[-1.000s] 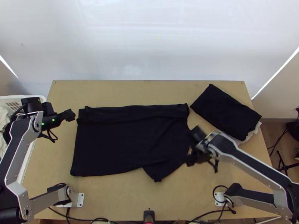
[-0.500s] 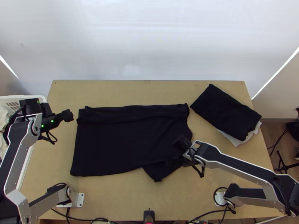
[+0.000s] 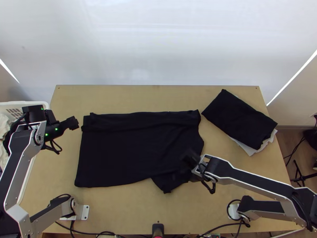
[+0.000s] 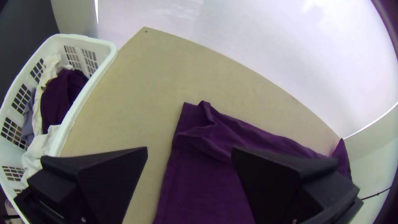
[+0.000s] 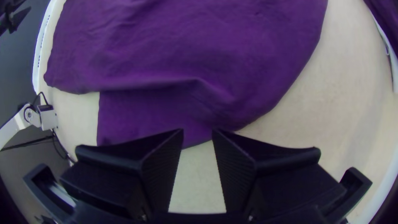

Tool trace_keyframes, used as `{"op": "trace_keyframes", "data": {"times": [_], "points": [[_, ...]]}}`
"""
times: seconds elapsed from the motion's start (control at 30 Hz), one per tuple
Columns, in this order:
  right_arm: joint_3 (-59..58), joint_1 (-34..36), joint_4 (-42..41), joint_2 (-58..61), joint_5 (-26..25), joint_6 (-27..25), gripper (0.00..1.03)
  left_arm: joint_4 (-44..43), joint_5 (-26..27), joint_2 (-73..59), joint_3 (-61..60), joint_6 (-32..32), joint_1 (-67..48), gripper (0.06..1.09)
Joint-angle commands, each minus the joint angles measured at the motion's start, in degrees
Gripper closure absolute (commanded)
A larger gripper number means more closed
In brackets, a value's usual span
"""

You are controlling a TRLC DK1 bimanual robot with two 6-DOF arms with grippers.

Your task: Fold the t-shirt

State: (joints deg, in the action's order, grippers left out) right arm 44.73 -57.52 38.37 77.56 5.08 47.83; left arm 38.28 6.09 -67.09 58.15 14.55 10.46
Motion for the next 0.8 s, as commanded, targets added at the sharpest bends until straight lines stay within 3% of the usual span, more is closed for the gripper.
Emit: {"op": "trace_keyframes", "data": {"times": [0.0, 0.4, 0.43, 0.5, 0.77], "points": [[0.01, -3.22, -0.49, 3.21, -0.07, 1.47, 0.67, 0.21, -0.9, 0.21, 0.65, 1.1, -1.14, 0.1], [0.71, -4.01, -3.65, 7.17, -1.48, 0.68, 0.68, 1.0, -1.43, 1.08, 1.09, 1.1, -1.14, 0.1], [0.8, -4.09, -3.92, 7.17, -1.74, 0.33, 0.71, 1.0, -1.43, 1.17, 1.09, 1.01, -1.14, 0.1], [1.41, -4.01, -3.92, 6.73, -3.94, 0.33, 1.0, 1.27, -1.43, 1.44, 0.91, -0.04, -1.23, 0.1], [0.18, -4.8, -1.37, 1.1, -4.55, -0.55, 1.0, 9.09, -1.08, 1.79, 2.76, -3.56, -2.64, 0.11]]}}
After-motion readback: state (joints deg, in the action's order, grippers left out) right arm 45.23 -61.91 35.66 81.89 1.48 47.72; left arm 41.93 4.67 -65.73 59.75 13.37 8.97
